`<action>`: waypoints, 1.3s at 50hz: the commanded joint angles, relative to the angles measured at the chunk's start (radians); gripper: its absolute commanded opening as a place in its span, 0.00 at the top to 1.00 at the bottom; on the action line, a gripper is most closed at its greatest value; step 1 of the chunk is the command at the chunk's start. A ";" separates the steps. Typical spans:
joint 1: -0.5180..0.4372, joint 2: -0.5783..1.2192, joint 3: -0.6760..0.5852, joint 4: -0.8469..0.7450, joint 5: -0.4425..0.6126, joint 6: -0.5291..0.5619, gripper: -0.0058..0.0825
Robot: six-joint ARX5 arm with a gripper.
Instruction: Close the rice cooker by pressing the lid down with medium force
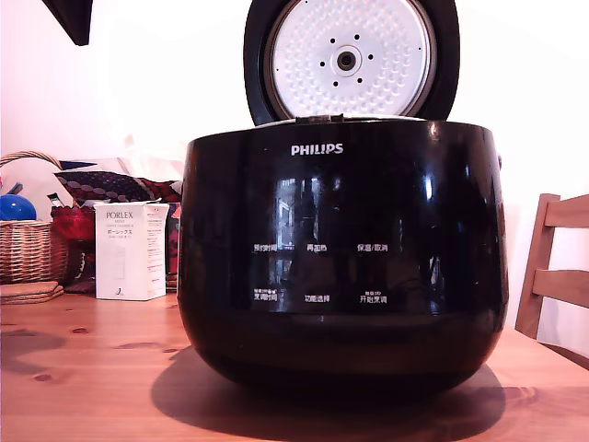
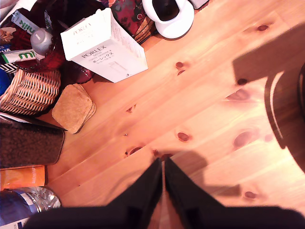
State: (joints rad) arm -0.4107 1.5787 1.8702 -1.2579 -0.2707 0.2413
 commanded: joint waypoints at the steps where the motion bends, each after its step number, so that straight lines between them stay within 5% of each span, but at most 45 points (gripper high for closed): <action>1: 0.003 -0.004 -0.003 0.008 0.000 -0.006 0.96; 16: 0.003 -0.004 -0.003 0.019 0.000 -0.005 0.96; 25: 0.003 -0.004 0.004 0.191 0.013 0.002 0.96; 40: 0.003 -0.002 0.019 0.461 0.239 0.002 0.96; 65: 0.003 0.088 0.080 0.605 0.426 -0.034 0.96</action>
State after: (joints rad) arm -0.4095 1.6264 1.9324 -0.6640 0.1425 0.2146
